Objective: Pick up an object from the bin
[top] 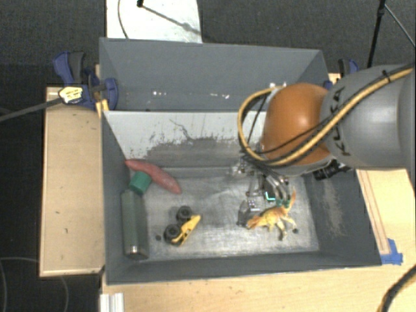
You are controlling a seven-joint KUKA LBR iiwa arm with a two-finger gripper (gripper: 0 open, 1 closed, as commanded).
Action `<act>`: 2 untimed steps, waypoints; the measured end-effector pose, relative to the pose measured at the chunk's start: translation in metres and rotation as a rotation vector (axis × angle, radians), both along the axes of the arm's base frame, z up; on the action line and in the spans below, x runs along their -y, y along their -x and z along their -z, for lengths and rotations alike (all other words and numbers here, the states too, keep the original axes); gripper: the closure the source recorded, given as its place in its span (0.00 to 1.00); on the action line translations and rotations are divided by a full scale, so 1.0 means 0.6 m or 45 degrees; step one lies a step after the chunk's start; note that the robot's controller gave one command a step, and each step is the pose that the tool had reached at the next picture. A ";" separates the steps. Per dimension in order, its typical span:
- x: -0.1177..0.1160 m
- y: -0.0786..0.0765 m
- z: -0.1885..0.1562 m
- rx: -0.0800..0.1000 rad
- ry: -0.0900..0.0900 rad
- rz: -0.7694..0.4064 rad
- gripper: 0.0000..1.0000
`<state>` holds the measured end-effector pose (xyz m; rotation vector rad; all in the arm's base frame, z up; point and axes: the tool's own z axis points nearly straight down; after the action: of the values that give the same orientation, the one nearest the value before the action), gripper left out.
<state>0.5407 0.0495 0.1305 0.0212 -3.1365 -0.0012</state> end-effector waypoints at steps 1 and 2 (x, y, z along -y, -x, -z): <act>0.000 -0.003 -0.007 0.010 -0.001 0.002 0.00; -0.069 0.007 0.060 0.018 0.001 -0.027 0.00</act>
Offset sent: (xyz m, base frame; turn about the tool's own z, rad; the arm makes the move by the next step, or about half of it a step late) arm -0.0116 0.0664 -0.0605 -0.0455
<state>0.5364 0.0909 0.0945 0.0553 -3.1498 0.0001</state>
